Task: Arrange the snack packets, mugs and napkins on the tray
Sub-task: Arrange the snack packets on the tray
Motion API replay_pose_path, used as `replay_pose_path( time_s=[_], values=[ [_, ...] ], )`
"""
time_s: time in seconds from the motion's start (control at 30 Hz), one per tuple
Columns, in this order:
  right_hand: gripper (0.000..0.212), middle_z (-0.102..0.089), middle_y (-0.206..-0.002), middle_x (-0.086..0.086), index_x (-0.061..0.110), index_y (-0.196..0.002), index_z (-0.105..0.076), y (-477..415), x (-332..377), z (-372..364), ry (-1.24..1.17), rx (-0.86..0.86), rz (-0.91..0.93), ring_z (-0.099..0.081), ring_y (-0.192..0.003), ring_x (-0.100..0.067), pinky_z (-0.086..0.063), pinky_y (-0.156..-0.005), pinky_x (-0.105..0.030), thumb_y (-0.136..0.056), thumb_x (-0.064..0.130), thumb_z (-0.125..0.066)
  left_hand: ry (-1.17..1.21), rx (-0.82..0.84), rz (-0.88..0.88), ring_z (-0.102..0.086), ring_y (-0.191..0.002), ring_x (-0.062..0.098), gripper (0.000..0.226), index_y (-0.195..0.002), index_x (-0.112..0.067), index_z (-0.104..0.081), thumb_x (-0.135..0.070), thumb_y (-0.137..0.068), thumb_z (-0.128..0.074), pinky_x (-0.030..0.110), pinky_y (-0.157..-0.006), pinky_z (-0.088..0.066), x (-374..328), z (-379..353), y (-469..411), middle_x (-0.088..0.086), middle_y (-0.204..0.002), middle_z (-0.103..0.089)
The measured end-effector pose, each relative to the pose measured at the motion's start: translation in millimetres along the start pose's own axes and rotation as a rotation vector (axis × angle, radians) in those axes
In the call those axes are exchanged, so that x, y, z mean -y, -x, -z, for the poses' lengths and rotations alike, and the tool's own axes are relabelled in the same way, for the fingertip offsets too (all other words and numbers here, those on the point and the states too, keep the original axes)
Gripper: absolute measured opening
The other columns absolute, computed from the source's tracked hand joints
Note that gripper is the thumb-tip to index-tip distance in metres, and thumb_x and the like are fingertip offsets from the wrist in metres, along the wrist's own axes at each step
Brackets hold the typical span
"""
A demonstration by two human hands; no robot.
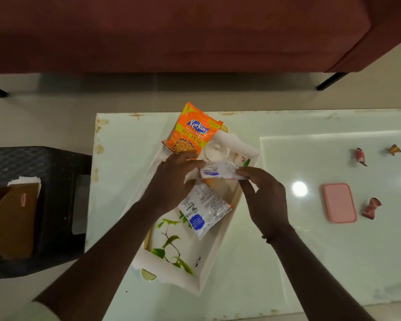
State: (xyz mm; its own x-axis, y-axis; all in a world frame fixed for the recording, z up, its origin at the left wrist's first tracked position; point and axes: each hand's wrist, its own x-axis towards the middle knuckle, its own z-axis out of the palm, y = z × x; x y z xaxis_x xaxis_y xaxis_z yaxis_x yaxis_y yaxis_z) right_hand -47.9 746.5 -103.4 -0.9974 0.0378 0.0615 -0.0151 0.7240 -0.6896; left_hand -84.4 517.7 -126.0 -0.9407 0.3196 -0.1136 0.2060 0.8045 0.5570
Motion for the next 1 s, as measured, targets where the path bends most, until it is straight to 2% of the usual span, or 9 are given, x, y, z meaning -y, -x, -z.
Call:
replay_pose_path(
  time_s=[0.13, 0.2, 0.3, 0.43, 0.67, 0.73, 0.8, 0.87, 1.0],
  values=[
    [0.018, -0.072, -0.084, 0.026, 0.033, -0.095, -0.075, -20, 13, 22, -0.168, -0.037, -0.187, -0.065, -0.079, 0.010, -0.043, -0.068, -0.001, -0.087, 0.018, -0.071, 0.251, -0.031, 0.039, -0.059, -0.101, 0.007, 0.021, -0.107, -0.024, -0.068, -0.034, -0.088, -0.065, 0.024, -0.086, -0.048, -15, 15, -12, -0.011, -0.107, -0.068],
    [0.008, -0.068, -0.073, 0.030, 0.034, -0.087, -0.071, -31, 14, 28, -0.198, -0.039, -0.252, -0.062, -0.069, 0.009, -0.039, -0.059, -0.002, -0.088, 0.025, -0.069, 0.395, 0.019, 0.125, -0.061, -0.091, -0.001, 0.017, -0.103, -0.027, -0.069, -0.035, -0.089, -0.063, 0.017, -0.077, -0.046, -23, 20, -22, -0.016, -0.098, -0.068],
    [0.013, -0.069, -0.066, 0.013, 0.025, -0.084, -0.070, -49, 8, 27, -0.234, -0.004, -0.366, -0.061, -0.061, -0.002, -0.045, -0.058, -0.013, -0.091, 0.034, -0.065, 0.388, 0.046, 0.200, -0.062, -0.084, -0.001, 0.017, -0.101, -0.023, -0.070, -0.033, -0.092, -0.060, 0.020, -0.074, -0.049, -29, 19, -42, -0.010, -0.095, -0.070],
    [0.018, -0.074, -0.075, -0.006, 0.016, -0.084, -0.069, -72, -10, 9, -0.341, 0.013, -0.574, -0.071, -0.075, -0.026, -0.059, -0.079, -0.047, -0.089, 0.033, -0.068, 0.194, 0.090, 0.288, -0.067, -0.084, 0.023, 0.023, -0.093, -0.015, -0.072, -0.029, -0.094, -0.053, 0.033, -0.077, -0.053, -31, 10, -66, 0.004, -0.088, -0.072],
    [0.018, -0.071, -0.070, -0.006, 0.021, -0.069, -0.066, -85, -39, -15, -0.420, -0.054, -0.756, -0.069, -0.070, -0.022, -0.061, -0.079, -0.050, -0.081, 0.030, -0.077, -0.063, 0.041, 0.400, -0.066, -0.100, 0.031, 0.040, -0.103, -0.011, -0.073, -0.039, -0.097, -0.044, 0.041, -0.085, -0.053, -45, -5, -83, 0.011, -0.102, -0.073],
    [0.018, -0.075, -0.082, -0.006, 0.019, -0.085, -0.070, -80, -40, -16, -0.381, -0.114, -0.757, -0.072, -0.082, -0.024, -0.059, -0.083, -0.045, -0.078, 0.033, -0.078, -0.012, -0.069, 0.381, -0.068, -0.091, 0.028, 0.039, -0.095, -0.013, -0.075, -0.039, -0.095, -0.046, 0.040, -0.081, -0.055, -50, -1, -80, 0.008, -0.093, -0.075],
    [0.033, -0.072, -0.096, 0.002, 0.020, -0.107, -0.067, -64, -34, -7, -0.280, -0.208, -0.676, -0.070, -0.090, -0.013, -0.054, -0.086, -0.021, -0.079, 0.035, -0.077, 0.083, -0.240, 0.317, -0.068, -0.081, 0.020, 0.026, -0.089, -0.017, -0.075, -0.032, -0.090, -0.053, 0.035, -0.073, -0.055, -53, 8, -68, 0.001, -0.087, -0.075],
    [0.038, -0.066, -0.101, 0.009, 0.023, -0.115, -0.063, -33, -18, 5, -0.194, -0.261, -0.507, -0.065, -0.082, 0.004, -0.044, -0.073, -0.004, -0.081, 0.031, -0.077, 0.134, -0.337, 0.244, -0.066, -0.077, 0.011, 0.018, -0.088, -0.021, -0.073, -0.031, -0.090, -0.058, 0.026, -0.068, -0.053, -53, 18, -47, -0.005, -0.088, -0.075],
    [0.039, -0.064, -0.112, 0.008, 0.026, -0.117, -0.063, 53, 18, 5, -0.061, -0.084, -0.197, -0.062, -0.096, -0.009, -0.051, -0.083, -0.024, -0.082, 0.015, -0.076, 0.024, -0.223, 0.163, -0.065, -0.092, 0.011, 0.023, -0.109, -0.028, -0.068, -0.021, -0.088, -0.062, 0.023, -0.076, -0.050, -26, 24, 13, -0.009, -0.107, -0.071]
  ],
)
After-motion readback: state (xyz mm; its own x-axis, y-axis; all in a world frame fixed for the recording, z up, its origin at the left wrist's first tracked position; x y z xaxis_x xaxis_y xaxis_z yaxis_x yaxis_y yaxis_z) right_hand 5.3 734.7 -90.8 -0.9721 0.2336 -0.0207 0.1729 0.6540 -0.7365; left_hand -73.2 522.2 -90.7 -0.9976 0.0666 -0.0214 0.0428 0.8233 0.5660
